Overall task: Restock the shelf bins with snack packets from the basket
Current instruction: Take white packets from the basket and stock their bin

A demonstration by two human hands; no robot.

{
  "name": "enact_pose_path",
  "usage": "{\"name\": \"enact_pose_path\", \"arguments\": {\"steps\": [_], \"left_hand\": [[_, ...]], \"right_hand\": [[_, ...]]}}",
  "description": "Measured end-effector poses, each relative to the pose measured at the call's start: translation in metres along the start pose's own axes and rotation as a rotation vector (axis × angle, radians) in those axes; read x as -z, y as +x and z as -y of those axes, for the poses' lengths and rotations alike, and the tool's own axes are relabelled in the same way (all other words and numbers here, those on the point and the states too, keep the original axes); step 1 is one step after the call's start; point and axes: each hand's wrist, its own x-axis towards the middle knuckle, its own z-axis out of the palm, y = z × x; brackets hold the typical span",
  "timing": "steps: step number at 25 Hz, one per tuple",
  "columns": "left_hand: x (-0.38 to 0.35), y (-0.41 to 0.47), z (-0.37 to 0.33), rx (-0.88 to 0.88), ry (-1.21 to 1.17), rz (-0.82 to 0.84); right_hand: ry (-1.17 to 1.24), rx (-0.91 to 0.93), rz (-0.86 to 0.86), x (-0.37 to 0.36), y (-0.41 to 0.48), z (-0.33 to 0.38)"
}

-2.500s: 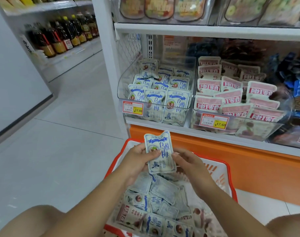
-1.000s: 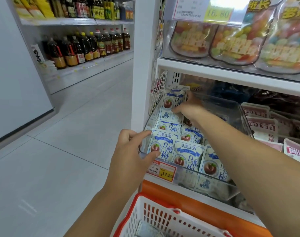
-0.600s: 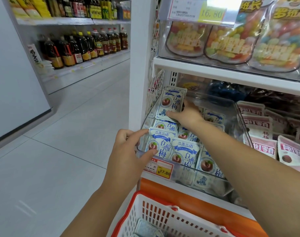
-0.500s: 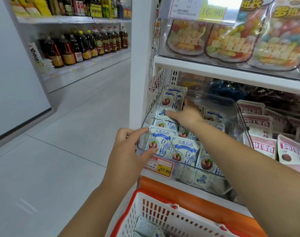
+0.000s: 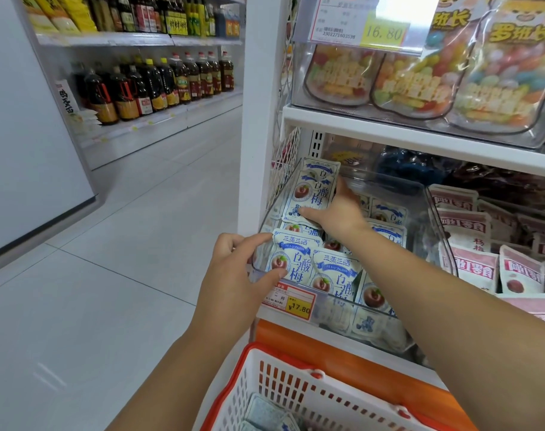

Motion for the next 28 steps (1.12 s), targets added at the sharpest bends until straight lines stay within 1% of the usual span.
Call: {"name": "enact_pose_path", "arguments": {"steps": [8, 13, 19, 21, 23, 25, 26, 27, 28], "left_hand": [[0.001, 0.001, 0.000, 0.006, 0.034, 0.010], [0.000, 0.001, 0.001, 0.003, 0.051, 0.007], [0.001, 0.003, 0.000, -0.012, 0.070, -0.007], [0.003, -0.003, -0.003, -0.013, 0.086, -0.037], [0.006, -0.016, -0.005, -0.079, 0.142, -0.139], [0.007, -0.033, -0.008, -0.195, 0.137, -0.260], [0.004, -0.044, -0.008, -0.239, 0.123, -0.276], [-0.002, -0.055, -0.005, -0.268, 0.131, -0.250], [-0.012, -0.071, 0.000, -0.283, 0.168, -0.172]], "right_hand": [[-0.034, -0.018, 0.006, -0.003, 0.000, -0.001], [-0.006, 0.006, 0.014, 0.000, -0.006, 0.002], [0.027, -0.011, 0.075, 0.024, -0.027, 0.018], [0.022, 0.003, 0.086, 0.038, -0.044, 0.027], [0.038, 0.070, 0.023, 0.052, -0.072, 0.034], [0.157, 0.237, -0.156, 0.064, -0.117, 0.039], [0.248, 0.321, -0.250, 0.068, -0.145, 0.036], [0.334, 0.376, -0.315, 0.069, -0.175, 0.029], [0.408, 0.377, -0.344, 0.065, -0.208, 0.016]]}}
